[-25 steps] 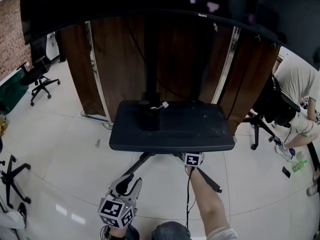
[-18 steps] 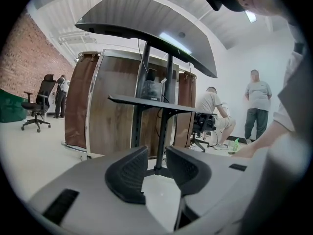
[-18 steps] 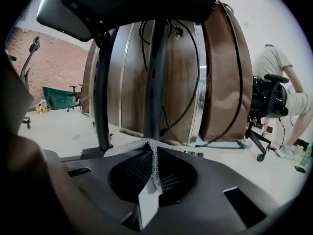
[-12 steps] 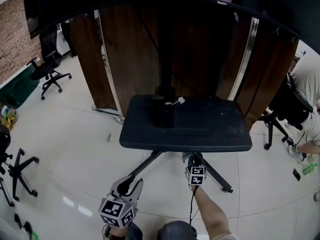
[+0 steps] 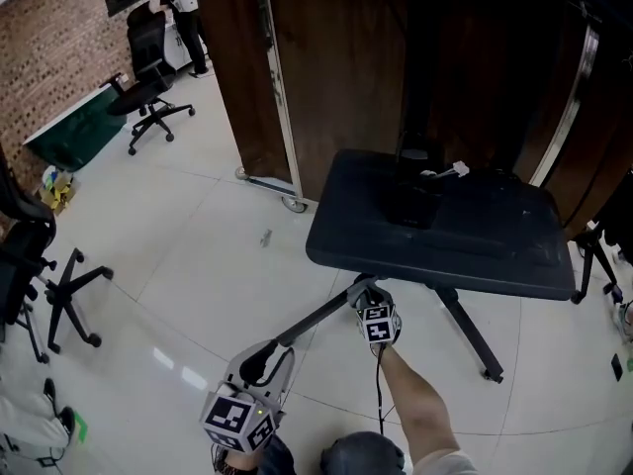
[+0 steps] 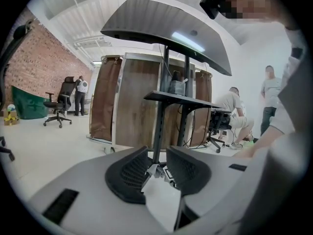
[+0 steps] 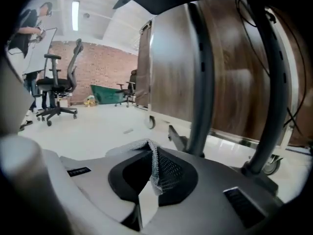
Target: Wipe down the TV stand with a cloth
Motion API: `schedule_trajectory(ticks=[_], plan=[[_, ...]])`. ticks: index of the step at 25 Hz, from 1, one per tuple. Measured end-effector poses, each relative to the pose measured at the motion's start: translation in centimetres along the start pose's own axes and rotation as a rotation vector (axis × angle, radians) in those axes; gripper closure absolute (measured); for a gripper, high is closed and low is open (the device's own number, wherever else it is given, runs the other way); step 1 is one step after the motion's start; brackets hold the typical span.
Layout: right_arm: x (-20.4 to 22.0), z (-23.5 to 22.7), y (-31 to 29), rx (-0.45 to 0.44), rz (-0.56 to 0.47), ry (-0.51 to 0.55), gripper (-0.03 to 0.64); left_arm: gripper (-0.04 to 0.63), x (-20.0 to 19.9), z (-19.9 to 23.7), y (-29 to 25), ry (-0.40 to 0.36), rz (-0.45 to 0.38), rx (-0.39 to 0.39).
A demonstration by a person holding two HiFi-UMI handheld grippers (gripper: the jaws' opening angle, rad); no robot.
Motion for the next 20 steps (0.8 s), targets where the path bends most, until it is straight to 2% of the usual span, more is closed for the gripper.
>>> schedule_trajectory(ticks=[2,6,8,9,10,11,13,15,16,18,20], plan=[[1.7,6.3,0.0,-0.117,0.010,0.020,0.611,0.443,0.8,0.9,0.6,0.019,0.008,-0.022],[5.3,19.8,2.2,-0.438,0.070,0.099,0.611,0.444,0.3,0.7,0.2,0.028,0.006,0.001],[5.3,22.2,3.4,-0.525,0.062,0.134,0.611,0.444,-0.3,0.0,-0.6,0.000,-0.004,0.026],[4.6,21.2,3.8,-0.515,0.035,0.115,0.611,0.443,-0.6,-0.4,-1.1,-0.017,-0.009,0.041],[3.4,18.6,3.9,-0.464,-0.004,0.067,0.611,0.445,-0.8,-0.8,-1.7,-0.028,-0.014,0.060],[2.2,14.7,4.0,-0.375,-0.049,0.005,0.611,0.444,-0.9,-1.1,-2.2,-0.034,-0.016,0.080],[1.3,4.3,4.0,-0.127,-0.120,-0.121,0.611,0.443,-1.0,-1.9,-2.8,-0.038,-0.014,0.112],[1.1,-6.2,5.6,0.122,-0.140,-0.236,0.611,0.443,-1.1,-2.6,-3.1,-0.036,-0.010,0.140],[0.9,-10.6,7.0,0.217,-0.138,-0.281,0.611,0.444,-1.1,-3.1,-3.4,-0.035,-0.008,0.159],[1.4,-17.2,9.4,0.339,-0.128,-0.336,0.611,0.443,-1.0,-4.1,-4.2,-0.043,-0.002,0.199],[2.3,-21.0,11.4,0.410,-0.112,-0.341,0.611,0.443,-0.7,-4.9,-5.2,-0.054,0.008,0.225]])
Point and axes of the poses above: the fingertips, and each gripper's own axes: y backward along the fingers, z to its left, x out of its underside, the point moved 6 cm from there along y, backward along the fingers, and after that the axes turned 8 degrees about -y, right-handed, at the moved point
